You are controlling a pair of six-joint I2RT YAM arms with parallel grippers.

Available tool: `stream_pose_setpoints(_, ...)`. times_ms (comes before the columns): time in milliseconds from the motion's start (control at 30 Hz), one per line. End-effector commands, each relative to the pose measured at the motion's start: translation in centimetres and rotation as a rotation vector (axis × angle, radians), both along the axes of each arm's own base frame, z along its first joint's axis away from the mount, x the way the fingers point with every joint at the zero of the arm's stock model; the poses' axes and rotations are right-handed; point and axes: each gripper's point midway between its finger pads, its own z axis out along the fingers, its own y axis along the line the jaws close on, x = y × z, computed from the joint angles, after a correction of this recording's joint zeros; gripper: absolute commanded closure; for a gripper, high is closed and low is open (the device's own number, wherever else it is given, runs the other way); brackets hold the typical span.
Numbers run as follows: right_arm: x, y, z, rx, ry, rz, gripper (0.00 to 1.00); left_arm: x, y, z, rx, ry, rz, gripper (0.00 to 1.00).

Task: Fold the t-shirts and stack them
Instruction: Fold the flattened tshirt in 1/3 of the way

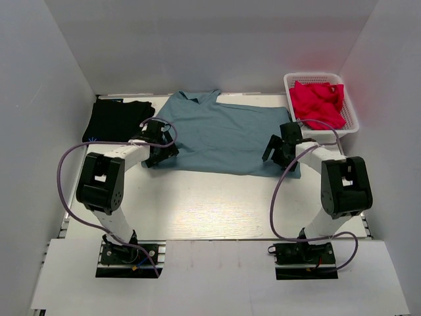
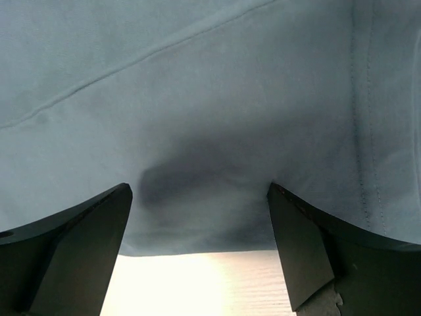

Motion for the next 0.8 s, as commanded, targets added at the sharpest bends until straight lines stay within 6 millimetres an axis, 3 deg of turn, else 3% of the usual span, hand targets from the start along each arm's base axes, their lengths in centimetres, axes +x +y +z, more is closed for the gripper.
stream_pose_setpoints(0,-4.9,-0.8,-2.8,-0.020,0.138,-0.007,0.10,-2.8,1.0,-1.9,0.036,0.107,0.067,0.00)
stream_pose_setpoints(67,-6.3,-0.8,-3.2,-0.013,0.163,-0.014,0.10,-5.6,1.6,-3.4,0.039,0.205,0.085,0.00)
stream_pose_setpoints(133,-8.2,-0.8,-3.3,-0.003,0.176,-0.007,0.10,-7.4,1.7,-2.9,0.018,0.228,0.106,0.00)
stream_pose_setpoints(267,-11.8,-1.3,-2.6,-0.037,0.195,0.004,0.10,-14.8,2.6,-3.8,0.026,0.364,0.152,0.00)
stream_pose_setpoints(300,-12.7,-1.5,-2.1,-0.040,0.170,0.012,0.10,-15.6,2.6,-2.6,0.004,0.346,0.159,0.00)
stream_pose_setpoints(333,-13.1,-1.3,-1.8,-0.035,0.166,0.019,0.10,-17.1,3.0,-2.7,0.007,0.363,0.169,0.00)
stream_pose_setpoints(433,-15.0,-0.4,-1.1,0.000,0.159,0.094,0.10,-19.0,3.1,-0.7,-0.029,0.336,0.167,0.00)
stream_pose_setpoints(567,-14.2,1.5,1.5,0.039,0.054,0.204,0.10,-18.4,1.4,3.0,-0.146,0.195,0.082,0.00)
stream_pose_setpoints(700,-11.7,1.9,5.1,0.017,-0.093,0.246,0.10,-13.9,-0.3,8.6,-0.223,-0.049,-0.008,0.00)
stream_pose_setpoints(733,-11.2,2.0,6.0,0.020,-0.128,0.245,0.10,-11.8,-1.1,10.8,-0.243,-0.123,-0.036,0.00)
stream_pose_setpoints(767,-10.6,2.1,7.1,0.023,-0.167,0.244,0.10,-10.9,-1.6,11.5,-0.244,-0.142,-0.074,0.00)
